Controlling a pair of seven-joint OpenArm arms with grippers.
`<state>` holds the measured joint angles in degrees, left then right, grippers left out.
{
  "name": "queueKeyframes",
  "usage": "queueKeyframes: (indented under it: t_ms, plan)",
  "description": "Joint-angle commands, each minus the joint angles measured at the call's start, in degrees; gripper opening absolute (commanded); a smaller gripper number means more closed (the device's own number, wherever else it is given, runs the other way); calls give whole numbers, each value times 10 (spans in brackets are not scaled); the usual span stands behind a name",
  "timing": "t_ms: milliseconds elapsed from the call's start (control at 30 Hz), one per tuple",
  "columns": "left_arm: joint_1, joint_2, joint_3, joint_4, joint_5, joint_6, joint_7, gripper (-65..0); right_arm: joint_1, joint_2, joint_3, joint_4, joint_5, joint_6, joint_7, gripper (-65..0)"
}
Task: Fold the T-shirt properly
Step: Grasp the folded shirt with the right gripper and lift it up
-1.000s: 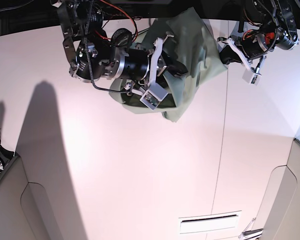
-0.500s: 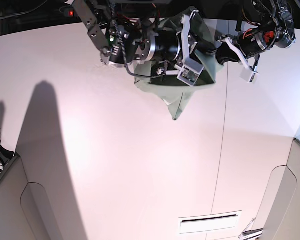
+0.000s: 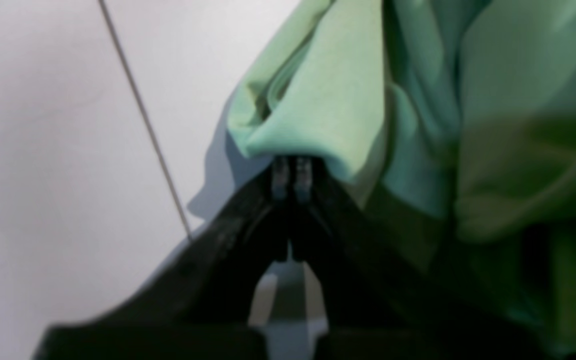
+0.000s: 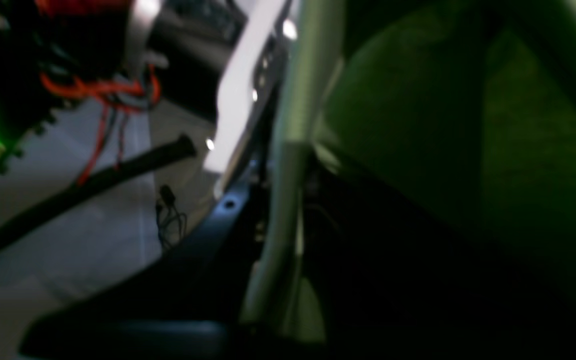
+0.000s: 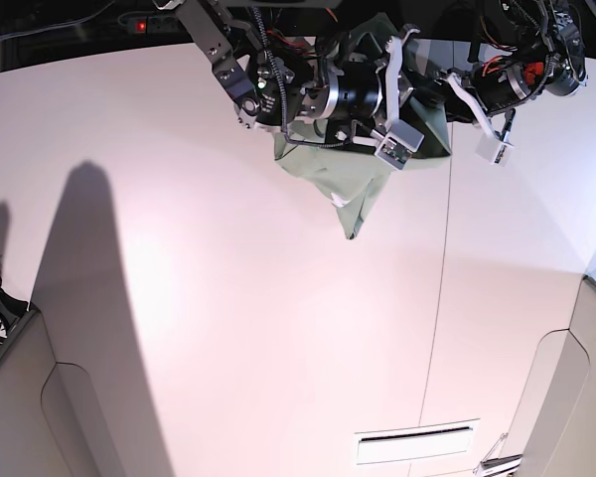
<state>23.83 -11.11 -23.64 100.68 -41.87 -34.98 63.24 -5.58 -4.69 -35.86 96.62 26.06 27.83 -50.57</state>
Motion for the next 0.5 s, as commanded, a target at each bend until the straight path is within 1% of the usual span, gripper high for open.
queueKeyframes:
  t_ms: [0,33,67,133,200,267,300,400,467]
  plan:
    - [3,-3,0,2,18,3,17,-650,10,-12,-2,9,26,14,15,-650]
    - [3,-3,0,2,18,3,17,-650,14,-12,-3,9,30,16,14,-644]
    - [3,-3,0,2,18,3,17,-650,17,-12,-3,9,34,16,14,-612]
    - [3,-3,0,2,18,3,17,-650,23,-12,-3,9,54,16,13,-531]
    - [3,-3,0,2,18,3,17,-650,24,-12,-3,9,83,17,13,-432]
    - [3,-3,0,2,18,3,17,-650,24,-12,-3,9,99,27,9,-351]
    - [3,-3,0,2,18,3,17,-650,24,-12,-3,9,104,26,7,-330]
    - [3,-3,0,2,18,3,17,-650,24,-12,-3,9,106,26,6,-327]
    - [3,-3,0,2,18,3,17,-650,24,-12,-3,11,119,27,6,-327]
